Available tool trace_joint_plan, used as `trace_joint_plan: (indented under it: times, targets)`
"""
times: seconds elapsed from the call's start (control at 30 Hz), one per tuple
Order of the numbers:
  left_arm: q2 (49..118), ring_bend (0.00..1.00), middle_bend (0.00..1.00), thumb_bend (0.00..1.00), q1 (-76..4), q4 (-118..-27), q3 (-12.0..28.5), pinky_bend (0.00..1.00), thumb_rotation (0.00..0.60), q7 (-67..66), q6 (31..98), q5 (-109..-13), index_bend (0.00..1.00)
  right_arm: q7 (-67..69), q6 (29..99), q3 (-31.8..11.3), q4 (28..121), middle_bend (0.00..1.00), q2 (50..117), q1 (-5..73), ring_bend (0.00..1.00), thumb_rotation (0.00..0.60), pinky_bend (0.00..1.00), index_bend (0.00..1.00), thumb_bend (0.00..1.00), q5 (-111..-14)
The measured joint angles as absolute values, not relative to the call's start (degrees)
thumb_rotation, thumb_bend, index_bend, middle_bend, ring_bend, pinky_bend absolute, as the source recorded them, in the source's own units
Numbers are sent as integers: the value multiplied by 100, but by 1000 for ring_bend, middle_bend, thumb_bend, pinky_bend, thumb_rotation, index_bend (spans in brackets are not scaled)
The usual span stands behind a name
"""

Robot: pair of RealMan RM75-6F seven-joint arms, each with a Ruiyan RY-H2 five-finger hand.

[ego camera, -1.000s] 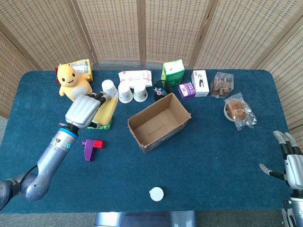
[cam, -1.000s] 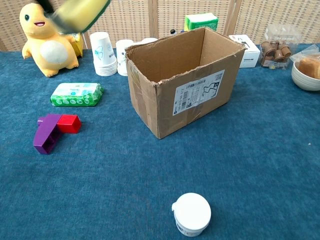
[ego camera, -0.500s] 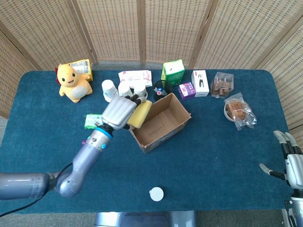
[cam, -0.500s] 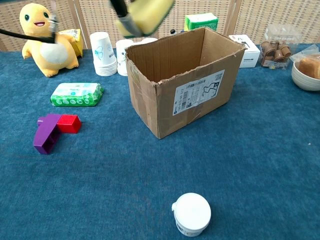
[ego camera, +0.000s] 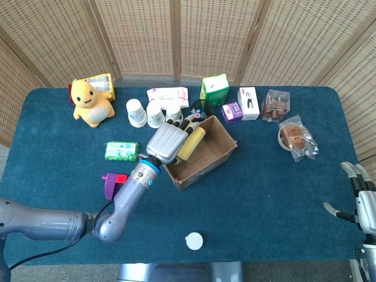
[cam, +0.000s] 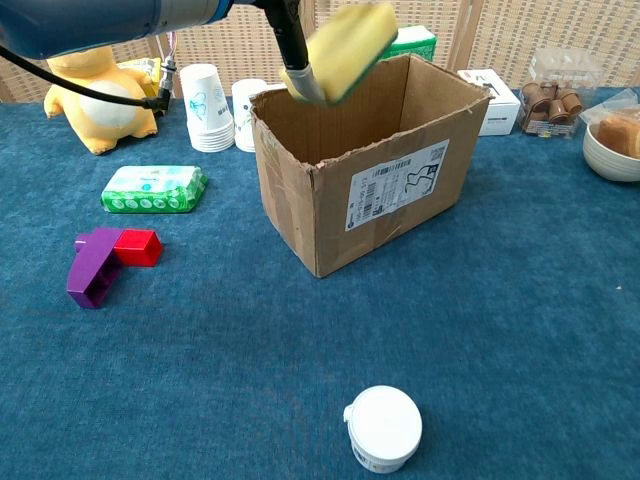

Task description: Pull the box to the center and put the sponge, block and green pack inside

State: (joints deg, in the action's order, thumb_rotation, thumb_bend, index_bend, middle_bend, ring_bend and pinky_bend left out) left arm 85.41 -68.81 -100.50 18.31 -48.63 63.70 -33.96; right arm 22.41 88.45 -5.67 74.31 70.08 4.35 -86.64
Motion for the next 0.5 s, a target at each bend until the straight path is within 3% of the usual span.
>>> trace_joint_plan:
  times: [0.3, 0.5]
  targets:
    - [8317, 0, 0, 106, -6751, -10160, 1770, 154, 600, -4472, 6283, -3567, 0, 2128, 8875, -548, 7477, 0, 7026, 436, 0, 600, 233, 91, 0, -8716]
    - [7921, 0, 0, 107, -6514, -10292, 1528, 174, 600, -4285, 6213, -3933, 0, 2090, 8855, -537, 7484, 0, 7025, 443, 0, 600, 233, 91, 0, -8726]
